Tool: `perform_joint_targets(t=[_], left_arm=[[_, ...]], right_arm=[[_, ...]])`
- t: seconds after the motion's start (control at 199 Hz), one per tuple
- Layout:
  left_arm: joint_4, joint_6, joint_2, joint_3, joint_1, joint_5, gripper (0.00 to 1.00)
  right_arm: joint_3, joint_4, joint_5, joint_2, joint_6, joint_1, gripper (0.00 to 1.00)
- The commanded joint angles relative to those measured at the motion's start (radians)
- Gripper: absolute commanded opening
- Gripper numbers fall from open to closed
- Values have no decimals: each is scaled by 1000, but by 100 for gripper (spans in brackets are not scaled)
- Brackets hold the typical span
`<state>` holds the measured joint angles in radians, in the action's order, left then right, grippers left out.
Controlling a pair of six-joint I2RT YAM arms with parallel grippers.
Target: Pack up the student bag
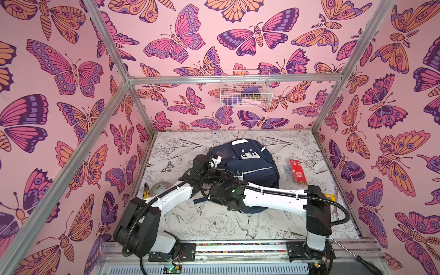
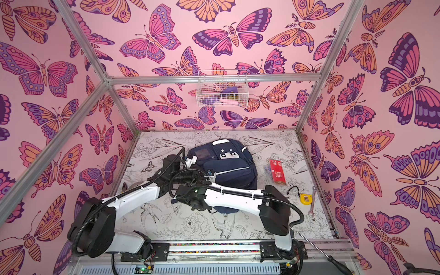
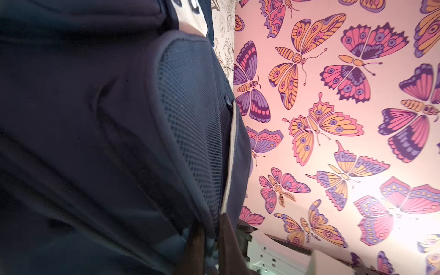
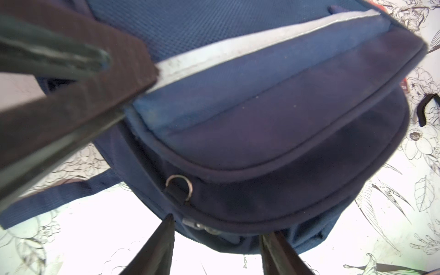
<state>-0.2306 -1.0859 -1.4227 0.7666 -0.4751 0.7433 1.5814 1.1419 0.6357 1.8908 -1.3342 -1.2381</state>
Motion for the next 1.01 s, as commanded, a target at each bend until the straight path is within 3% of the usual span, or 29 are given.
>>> perform_joint_targets(t=[0.0,0.272,0.895,1.001], left_arm=[[-160,-50,7,-14,2,98,0],[-238,-101,-22,-40,1,91,0],[-159,-81,-10,-24,1,42,0],[-161,-80,-11,-21,1,41,0]], right_arm=[[15,12,50,14,28,32,56],[-39,-48,30,2,60,57,56],[-41,32,-10,-50,41,75,48],[-47,27,-12,-59,44,76,43]])
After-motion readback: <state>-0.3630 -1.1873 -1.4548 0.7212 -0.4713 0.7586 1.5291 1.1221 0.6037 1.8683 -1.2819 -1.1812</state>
